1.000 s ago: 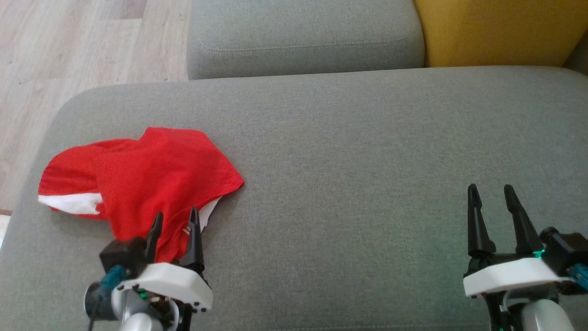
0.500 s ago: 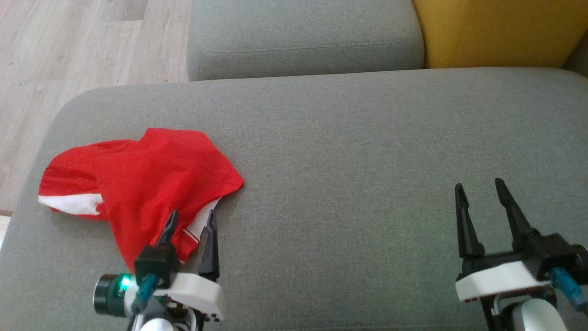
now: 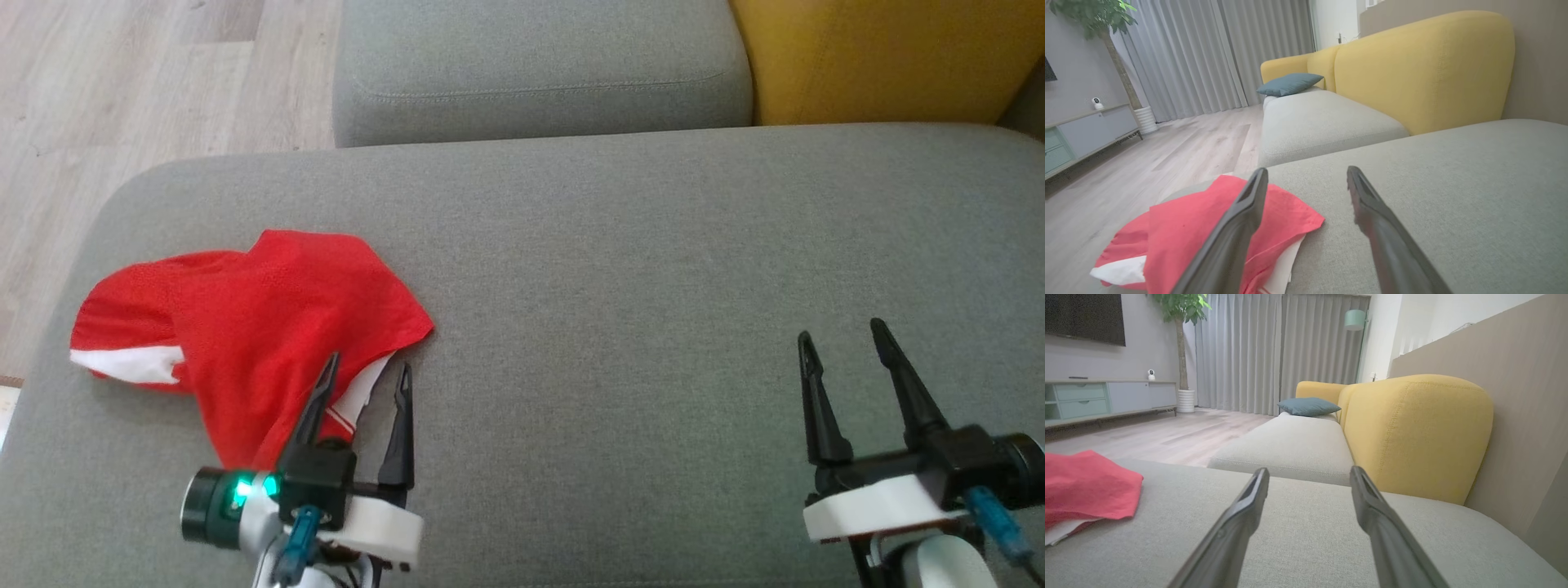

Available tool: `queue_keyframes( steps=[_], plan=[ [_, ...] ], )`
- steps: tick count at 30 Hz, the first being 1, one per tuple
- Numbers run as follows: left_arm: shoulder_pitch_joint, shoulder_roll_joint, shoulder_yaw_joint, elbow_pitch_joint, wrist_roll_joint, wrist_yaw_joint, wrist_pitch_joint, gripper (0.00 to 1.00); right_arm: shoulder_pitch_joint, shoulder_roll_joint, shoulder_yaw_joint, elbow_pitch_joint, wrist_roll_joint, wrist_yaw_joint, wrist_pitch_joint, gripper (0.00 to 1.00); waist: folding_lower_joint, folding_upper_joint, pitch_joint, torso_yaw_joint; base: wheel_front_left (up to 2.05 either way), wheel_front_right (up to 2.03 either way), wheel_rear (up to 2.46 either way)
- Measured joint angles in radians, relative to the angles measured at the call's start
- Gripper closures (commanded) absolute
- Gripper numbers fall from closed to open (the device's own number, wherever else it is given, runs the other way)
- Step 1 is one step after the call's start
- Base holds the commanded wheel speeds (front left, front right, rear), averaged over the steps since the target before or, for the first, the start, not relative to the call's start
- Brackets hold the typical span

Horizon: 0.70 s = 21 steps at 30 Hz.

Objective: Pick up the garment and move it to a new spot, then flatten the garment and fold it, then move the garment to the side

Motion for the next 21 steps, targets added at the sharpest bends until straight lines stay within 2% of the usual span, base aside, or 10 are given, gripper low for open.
queue_keyframes(
  steps=[3, 10, 14, 18, 21],
  plan=[
    [0.001, -0.001, 0.002, -0.018, 0.004, 0.008, -0.008, 0.00, 0.000, 0.000, -0.001, 0.006, 0.048, 0.000, -0.008, 0.00, 0.0000, 0.0000, -0.002, 0.001, 0.00, 0.00, 0.00],
    [0.013, -0.006, 0.029, -0.052, 0.062, 0.005, -0.022, 0.00, 0.002, 0.000, 0.001, 0.084, 0.265, 0.000, -0.027, 0.00, 0.0000, 0.0000, -0.010, 0.004, 0.00, 0.00, 0.00],
    [0.036, -0.016, 0.032, -0.029, 0.063, -0.040, -0.026, 0.00, 0.006, 0.000, 0.015, 0.153, 0.330, 0.000, -0.028, 0.00, 0.0000, 0.0000, -0.013, 0.002, 0.00, 0.00, 0.00],
    [0.050, -0.034, 0.033, 0.016, 0.062, -0.082, -0.026, 0.00, 0.006, 0.000, 0.017, 0.186, 0.339, 0.000, -0.028, 0.00, 0.0000, 0.0000, -0.015, -0.001, 0.00, 0.00, 0.00],
    [0.050, -0.044, 0.045, 0.031, 0.062, -0.098, -0.026, 0.00, 0.004, 0.000, 0.013, 0.196, 0.339, 0.000, -0.028, 0.00, 0.0000, 0.0000, -0.017, -0.002, 0.00, 0.00, 0.00]
  ],
)
